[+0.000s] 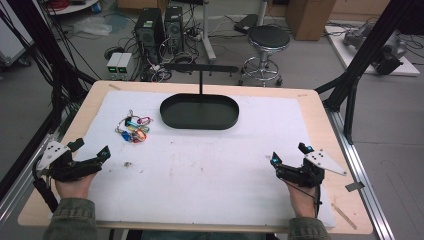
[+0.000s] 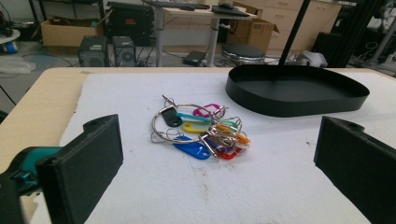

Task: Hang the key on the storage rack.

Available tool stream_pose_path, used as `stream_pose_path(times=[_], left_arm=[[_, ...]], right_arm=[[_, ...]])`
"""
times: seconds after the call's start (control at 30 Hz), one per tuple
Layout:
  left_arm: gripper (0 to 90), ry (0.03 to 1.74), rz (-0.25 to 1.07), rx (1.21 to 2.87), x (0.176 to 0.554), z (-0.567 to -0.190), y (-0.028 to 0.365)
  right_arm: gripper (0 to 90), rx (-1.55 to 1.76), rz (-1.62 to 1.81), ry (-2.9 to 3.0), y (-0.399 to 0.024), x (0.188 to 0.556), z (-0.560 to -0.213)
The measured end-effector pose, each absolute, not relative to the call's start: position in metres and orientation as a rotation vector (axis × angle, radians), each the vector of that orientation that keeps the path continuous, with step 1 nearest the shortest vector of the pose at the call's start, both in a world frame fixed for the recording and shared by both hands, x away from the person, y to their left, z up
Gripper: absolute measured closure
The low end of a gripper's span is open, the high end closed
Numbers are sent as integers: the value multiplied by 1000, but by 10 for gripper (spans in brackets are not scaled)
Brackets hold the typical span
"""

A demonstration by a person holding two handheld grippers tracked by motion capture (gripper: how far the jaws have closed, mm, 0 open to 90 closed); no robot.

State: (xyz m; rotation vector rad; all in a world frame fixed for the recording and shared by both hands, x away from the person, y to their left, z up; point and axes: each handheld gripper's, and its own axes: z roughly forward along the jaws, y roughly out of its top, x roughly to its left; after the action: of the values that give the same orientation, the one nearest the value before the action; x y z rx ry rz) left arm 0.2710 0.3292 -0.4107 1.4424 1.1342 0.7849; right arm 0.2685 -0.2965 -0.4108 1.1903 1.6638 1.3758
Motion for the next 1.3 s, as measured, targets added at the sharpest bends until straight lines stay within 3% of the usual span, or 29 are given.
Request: stream_pose_path(times=[0.73,1.03,1.3], left_arm=[[17,1141,707,1515,278,-414,322],[17,1199,639,1640,298,-417,310],[17,1199,624,1621,308,-416,311]], right_arm=[[4,1187,1365,1685,-294,269,-412],[4,1189,1381,1668,-295,270,-412],[4,1173,1375,1670,-294,270,-411]])
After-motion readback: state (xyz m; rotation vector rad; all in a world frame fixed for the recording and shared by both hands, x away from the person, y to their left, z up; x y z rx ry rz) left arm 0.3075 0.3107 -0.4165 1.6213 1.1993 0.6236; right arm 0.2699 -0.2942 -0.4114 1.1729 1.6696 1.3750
